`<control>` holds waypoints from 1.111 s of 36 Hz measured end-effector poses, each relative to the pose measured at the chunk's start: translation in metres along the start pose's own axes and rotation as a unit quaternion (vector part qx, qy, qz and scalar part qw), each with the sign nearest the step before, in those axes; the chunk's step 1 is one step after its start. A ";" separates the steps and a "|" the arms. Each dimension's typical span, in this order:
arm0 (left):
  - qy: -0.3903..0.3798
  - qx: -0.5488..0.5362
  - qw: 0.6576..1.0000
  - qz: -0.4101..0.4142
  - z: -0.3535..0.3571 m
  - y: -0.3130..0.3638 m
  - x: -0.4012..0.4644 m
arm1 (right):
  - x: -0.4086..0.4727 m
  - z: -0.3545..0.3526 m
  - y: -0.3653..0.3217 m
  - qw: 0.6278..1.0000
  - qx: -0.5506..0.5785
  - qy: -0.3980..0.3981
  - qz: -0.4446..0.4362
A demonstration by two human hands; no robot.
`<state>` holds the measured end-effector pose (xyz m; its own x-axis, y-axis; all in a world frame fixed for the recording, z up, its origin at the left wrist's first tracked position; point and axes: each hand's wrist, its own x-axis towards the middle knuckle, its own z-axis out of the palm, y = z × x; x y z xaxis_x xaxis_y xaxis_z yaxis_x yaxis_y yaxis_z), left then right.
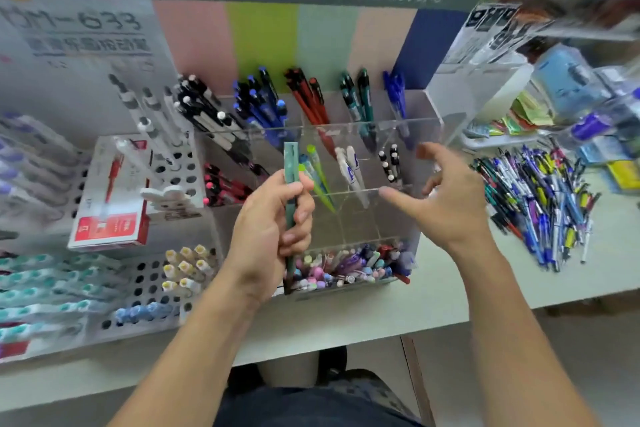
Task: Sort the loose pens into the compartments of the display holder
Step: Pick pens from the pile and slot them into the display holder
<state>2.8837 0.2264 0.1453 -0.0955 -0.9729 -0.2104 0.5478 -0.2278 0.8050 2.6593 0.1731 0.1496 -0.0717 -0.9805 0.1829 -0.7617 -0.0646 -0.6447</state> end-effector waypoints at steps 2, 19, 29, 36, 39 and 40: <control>-0.009 0.004 1.000 -0.013 0.007 -0.008 0.004 | 0.000 0.006 0.006 0.996 -0.038 -0.080 0.013; 0.020 0.011 0.998 -0.057 0.024 -0.018 0.009 | 0.049 0.017 0.022 0.971 -0.090 -0.221 -0.015; 0.021 0.004 0.999 -0.044 0.015 -0.013 0.008 | 0.035 0.016 0.026 0.969 0.220 -0.085 0.075; 0.017 -0.013 0.999 -0.025 0.012 -0.004 0.009 | 0.038 -0.011 0.007 0.909 0.395 0.049 0.121; 0.019 -0.016 0.999 -0.024 0.010 -0.002 0.009 | 0.044 -0.029 -0.004 0.843 0.520 0.048 0.130; 0.017 -0.018 0.999 -0.021 0.010 -0.001 0.009 | 0.046 -0.033 -0.007 0.823 0.549 0.039 0.141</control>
<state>2.8738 0.2177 0.1479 -0.0917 -0.9604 -0.2630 0.5733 -0.2669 0.7746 2.6406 0.1350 0.1870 -0.2202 -0.9731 -0.0684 0.3294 -0.0082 -0.9442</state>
